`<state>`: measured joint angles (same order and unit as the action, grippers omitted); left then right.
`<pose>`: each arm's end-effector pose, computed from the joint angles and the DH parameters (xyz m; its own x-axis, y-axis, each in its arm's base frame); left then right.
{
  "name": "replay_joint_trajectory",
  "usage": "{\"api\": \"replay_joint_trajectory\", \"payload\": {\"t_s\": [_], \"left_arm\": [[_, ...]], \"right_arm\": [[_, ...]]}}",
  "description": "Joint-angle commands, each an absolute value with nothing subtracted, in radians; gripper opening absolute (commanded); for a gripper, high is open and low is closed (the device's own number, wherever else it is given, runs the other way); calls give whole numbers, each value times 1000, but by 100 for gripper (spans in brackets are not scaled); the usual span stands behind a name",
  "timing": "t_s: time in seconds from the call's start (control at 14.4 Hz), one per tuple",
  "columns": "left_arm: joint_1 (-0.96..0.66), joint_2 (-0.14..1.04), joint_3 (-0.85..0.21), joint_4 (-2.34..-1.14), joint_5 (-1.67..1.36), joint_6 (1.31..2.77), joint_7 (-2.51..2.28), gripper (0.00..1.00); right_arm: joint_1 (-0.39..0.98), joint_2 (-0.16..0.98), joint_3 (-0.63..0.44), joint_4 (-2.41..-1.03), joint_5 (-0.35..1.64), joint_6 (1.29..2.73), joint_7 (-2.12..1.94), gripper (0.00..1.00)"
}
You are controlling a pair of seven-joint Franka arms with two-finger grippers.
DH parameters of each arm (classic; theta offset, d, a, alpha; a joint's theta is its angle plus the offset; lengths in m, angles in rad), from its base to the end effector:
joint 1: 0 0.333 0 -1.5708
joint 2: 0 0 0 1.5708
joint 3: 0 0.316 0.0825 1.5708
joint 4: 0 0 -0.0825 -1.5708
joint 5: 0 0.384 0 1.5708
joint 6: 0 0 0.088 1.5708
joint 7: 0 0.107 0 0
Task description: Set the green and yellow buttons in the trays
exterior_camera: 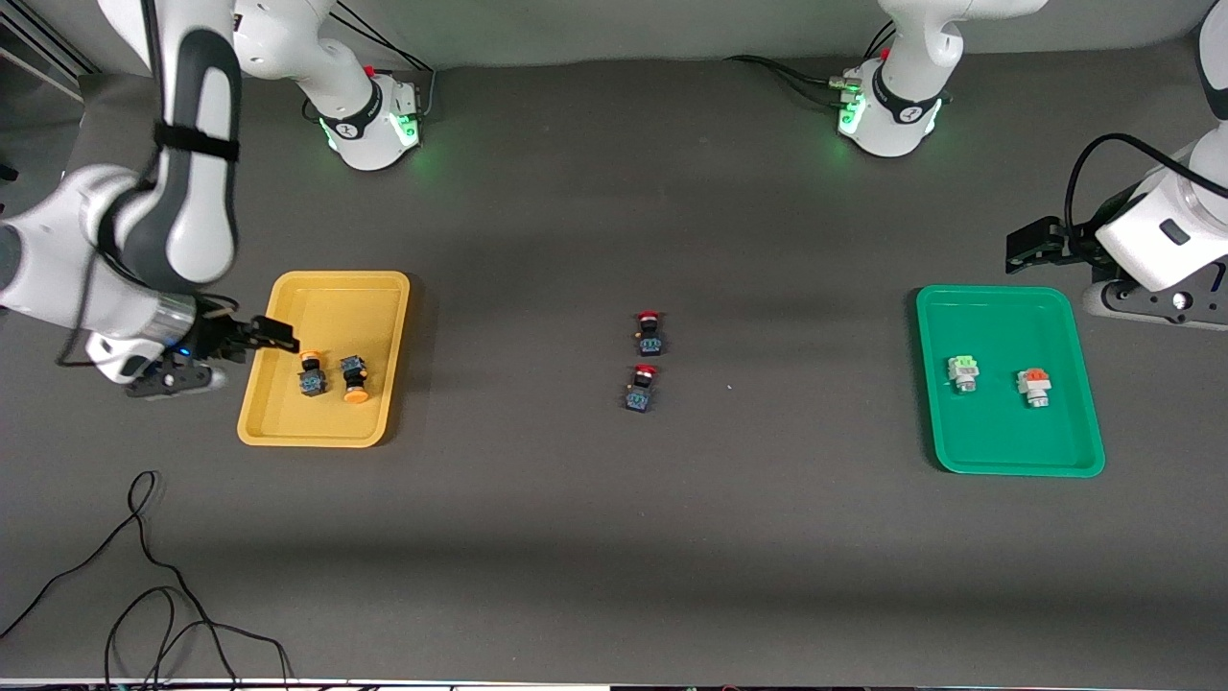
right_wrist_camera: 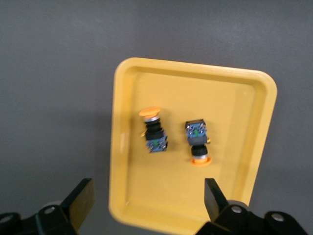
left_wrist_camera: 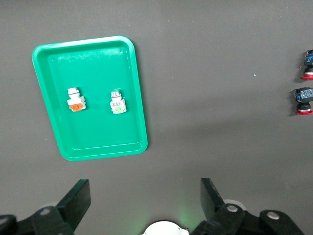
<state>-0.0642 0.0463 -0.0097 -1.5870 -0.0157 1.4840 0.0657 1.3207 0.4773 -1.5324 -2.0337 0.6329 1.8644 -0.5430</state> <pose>0.5549 -0.0428 0.5843 0.9792 -0.1397 -0.1474 -0.1374 -0.9902 0.0258 0.5467 -0.0262 0.4015 0.9956 0.0677 -0.0643 0.0575 -0.9870 -0.1501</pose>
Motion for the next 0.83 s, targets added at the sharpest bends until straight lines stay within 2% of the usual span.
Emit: {"api": "replay_joint_trajectory", "payload": {"t_s": [0.0, 0.21, 0.49, 0.76], "left_arm": [[-64, 28, -6, -1592, -25, 1485, 60, 100], [-63, 28, -5, -1592, -26, 1485, 61, 100], [-63, 26, -3, -1592, -23, 1476, 61, 100], [-63, 26, -2, -1582, -9, 1456, 72, 100]], "right_arm": [[1448, 476, -1713, -1909, 571, 1693, -462, 100], [1442, 479, -1770, -1708, 493, 1479, -390, 100], [1431, 479, -1776, -1510, 407, 1332, -293, 100], [1402, 477, -1764, -1497, 405, 1322, -288, 100]]}}
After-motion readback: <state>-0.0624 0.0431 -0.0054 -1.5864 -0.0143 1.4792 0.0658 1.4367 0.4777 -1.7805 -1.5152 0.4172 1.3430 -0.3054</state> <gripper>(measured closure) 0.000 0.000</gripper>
